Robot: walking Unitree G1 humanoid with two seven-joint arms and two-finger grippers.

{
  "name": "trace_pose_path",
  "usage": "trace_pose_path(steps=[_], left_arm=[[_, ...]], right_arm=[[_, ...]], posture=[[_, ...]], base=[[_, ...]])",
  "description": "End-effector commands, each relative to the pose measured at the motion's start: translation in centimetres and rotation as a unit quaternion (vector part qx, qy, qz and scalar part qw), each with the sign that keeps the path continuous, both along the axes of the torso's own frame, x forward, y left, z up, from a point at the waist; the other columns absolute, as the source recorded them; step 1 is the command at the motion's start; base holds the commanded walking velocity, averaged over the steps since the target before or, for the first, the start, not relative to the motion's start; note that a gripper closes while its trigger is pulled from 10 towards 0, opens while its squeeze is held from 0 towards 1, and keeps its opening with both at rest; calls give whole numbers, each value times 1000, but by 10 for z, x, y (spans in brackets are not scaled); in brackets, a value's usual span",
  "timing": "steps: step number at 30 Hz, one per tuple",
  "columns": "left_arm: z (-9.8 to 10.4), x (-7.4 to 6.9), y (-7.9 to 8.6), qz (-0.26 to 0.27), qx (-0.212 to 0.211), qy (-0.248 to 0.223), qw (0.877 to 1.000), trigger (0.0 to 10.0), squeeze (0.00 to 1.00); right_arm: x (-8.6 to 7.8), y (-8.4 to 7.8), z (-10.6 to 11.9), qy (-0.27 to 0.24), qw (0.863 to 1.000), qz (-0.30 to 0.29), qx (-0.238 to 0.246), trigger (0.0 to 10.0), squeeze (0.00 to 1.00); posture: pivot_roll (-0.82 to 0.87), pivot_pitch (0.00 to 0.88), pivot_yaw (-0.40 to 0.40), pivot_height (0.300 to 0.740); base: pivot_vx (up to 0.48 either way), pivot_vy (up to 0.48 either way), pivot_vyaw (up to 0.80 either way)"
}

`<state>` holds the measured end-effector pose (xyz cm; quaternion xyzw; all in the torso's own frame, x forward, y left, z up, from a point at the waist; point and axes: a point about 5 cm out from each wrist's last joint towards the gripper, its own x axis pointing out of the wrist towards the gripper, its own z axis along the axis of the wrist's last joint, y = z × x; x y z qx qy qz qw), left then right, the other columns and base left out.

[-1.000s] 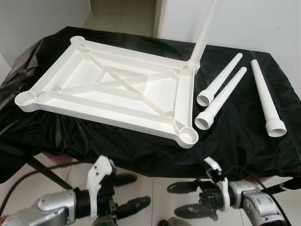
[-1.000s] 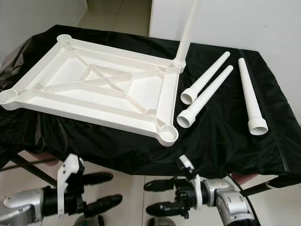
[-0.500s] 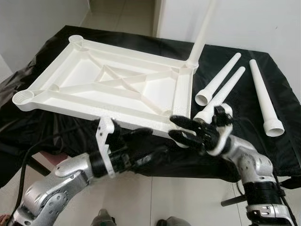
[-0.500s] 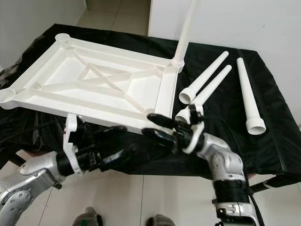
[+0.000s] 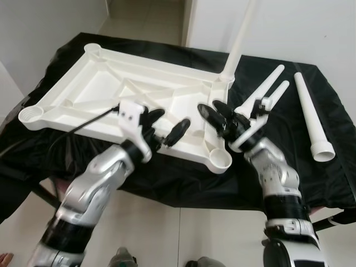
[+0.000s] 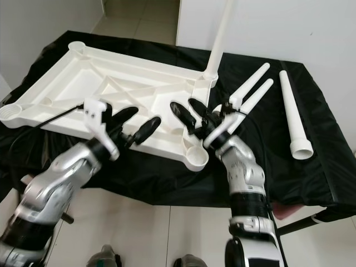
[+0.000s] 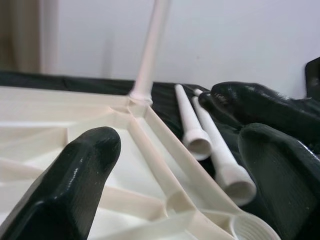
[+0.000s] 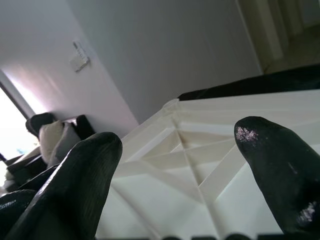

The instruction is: Building children table

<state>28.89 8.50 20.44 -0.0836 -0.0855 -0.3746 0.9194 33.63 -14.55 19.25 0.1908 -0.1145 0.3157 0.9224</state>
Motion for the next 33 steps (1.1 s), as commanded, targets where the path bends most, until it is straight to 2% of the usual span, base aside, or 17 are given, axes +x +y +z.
trace_pose_path(steps=[1,6,8,10,11,13,14,15,17,19,21,23,25,28,30,32,33], left_arm=[[-5,8,0,39,16,7,999,10000,0],[5,27,-12,122,-15,-5,992,10000,0],[5,27,-12,122,-15,-5,992,10000,0],[7,33,-12,148,-24,-6,989,10000,0],[9,40,-13,171,-26,-4,985,10000,0],[9,40,-13,171,-26,-4,985,10000,0],[11,45,-14,189,-18,-7,982,10000,0],[11,45,-14,189,-18,-7,982,10000,0],[13,55,-23,198,18,-10,980,10000,0],[13,55,-23,198,18,-10,980,10000,0],[11,57,-29,176,69,-19,982,10000,0],[11,57,-29,176,69,-19,982,10000,0],[9,53,-35,134,112,-48,983,10000,0],[3,41,-41,41,124,-34,991,10000,0],[3,41,-41,41,124,-34,991,10000,0],[-5,39,-43,25,166,-30,985,10000,0],[-5,39,-43,25,166,-30,985,10000,0]], right_arm=[[3,-4,-1,5,999,-40,-12,10000,0],[11,-8,6,-1,987,-158,-32,10000,0],[11,-8,6,-1,987,-158,-32,10000,0],[12,-11,6,2,979,-201,-38,10000,0],[12,-17,4,10,968,-247,-45,10000,0],[12,-17,4,10,968,-247,-45,10000,0],[12,-22,2,16,956,-288,-54,10000,0],[12,-22,2,16,956,-288,-54,10000,0],[10,-34,-3,47,925,-373,-49,10000,0],[10,-34,-3,47,925,-373,-49,10000,0],[11,-42,-5,80,893,-440,-54,10000,0],[11,-42,-5,80,893,-440,-54,10000,0],[13,-48,-6,107,863,-488,-77,10000,0],[17,-54,-11,147,833,-526,-86,10000,0],[17,-54,-11,147,833,-526,-86,10000,0],[22,-58,-19,195,817,-537,-75,10000,0],[22,-58,-19,195,817,-537,-75,10000,0]], posture=[[91,4,-55,740],[65,8,-47,740],[65,8,-47,740],[57,5,-40,740],[47,3,-31,740],[47,3,-31,740],[47,1,-33,740],[47,1,-33,740],[33,5,-26,740],[33,5,-26,740],[31,16,-24,740],[31,16,-24,740],[31,24,-25,740],[35,26,-28,740],[35,26,-28,740],[44,24,-23,740],[44,24,-23,740]], base=[[0,0,0],[0,0,0],[0,0,0],[0,0,0],[0,0,0],[0,0,0],[0,0,0],[0,0,0],[0,0,0],[0,0,0],[0,0,0],[0,0,0],[0,0,0],[0,0,0],[0,0,0],[0,0,0],[0,0,0]])
